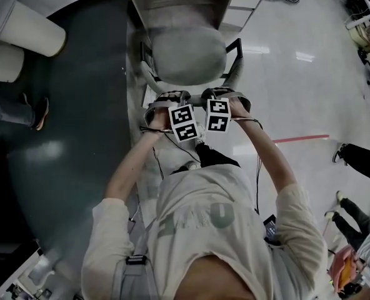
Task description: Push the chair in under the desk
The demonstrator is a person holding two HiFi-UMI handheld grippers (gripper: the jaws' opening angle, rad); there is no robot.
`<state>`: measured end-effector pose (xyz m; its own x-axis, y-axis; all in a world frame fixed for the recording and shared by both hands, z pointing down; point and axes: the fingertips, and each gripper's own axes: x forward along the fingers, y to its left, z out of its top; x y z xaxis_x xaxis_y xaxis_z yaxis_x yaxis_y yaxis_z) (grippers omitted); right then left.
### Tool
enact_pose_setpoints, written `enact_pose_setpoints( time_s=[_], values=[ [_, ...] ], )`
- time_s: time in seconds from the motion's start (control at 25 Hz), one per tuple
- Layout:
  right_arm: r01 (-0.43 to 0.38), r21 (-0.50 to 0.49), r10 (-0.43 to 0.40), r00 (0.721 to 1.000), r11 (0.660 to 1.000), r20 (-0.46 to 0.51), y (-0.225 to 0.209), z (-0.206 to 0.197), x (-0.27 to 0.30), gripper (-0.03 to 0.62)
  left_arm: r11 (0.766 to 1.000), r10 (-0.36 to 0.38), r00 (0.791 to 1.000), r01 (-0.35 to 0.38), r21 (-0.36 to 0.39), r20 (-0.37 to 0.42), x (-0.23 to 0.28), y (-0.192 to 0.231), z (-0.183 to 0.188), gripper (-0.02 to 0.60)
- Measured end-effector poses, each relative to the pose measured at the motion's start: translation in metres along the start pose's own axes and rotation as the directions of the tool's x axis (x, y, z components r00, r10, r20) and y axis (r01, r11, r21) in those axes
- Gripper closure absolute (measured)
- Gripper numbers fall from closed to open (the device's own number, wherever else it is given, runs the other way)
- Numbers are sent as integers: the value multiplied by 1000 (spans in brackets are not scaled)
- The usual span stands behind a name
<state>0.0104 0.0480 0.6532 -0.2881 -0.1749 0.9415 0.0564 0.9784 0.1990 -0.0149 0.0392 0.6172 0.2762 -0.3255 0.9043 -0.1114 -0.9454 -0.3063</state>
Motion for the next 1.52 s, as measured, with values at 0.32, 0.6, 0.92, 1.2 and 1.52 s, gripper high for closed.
enact_pose_setpoints(
  time_s=[0.32,0.6,0.92,1.2,1.52],
  values=[
    [-17,-25,18,999,1000,43,-79,-2,14,494,999,14,999,-16,-41,-30,24,78,-4,449],
    [-22,-16,23,997,1000,76,-118,-1,25,494,999,1,998,-4,-52,-63,40,116,-10,448],
    [-46,3,46,997,999,68,-170,-8,50,494,999,7,998,-10,-54,-59,71,166,-18,447],
    [-43,20,42,997,999,62,-237,-13,58,494,999,2,999,-4,-38,-36,89,232,-17,445],
    [-18,57,14,998,998,64,-308,-9,75,494,1000,-2,1000,2,0,-17,109,302,-28,442]
  ],
)
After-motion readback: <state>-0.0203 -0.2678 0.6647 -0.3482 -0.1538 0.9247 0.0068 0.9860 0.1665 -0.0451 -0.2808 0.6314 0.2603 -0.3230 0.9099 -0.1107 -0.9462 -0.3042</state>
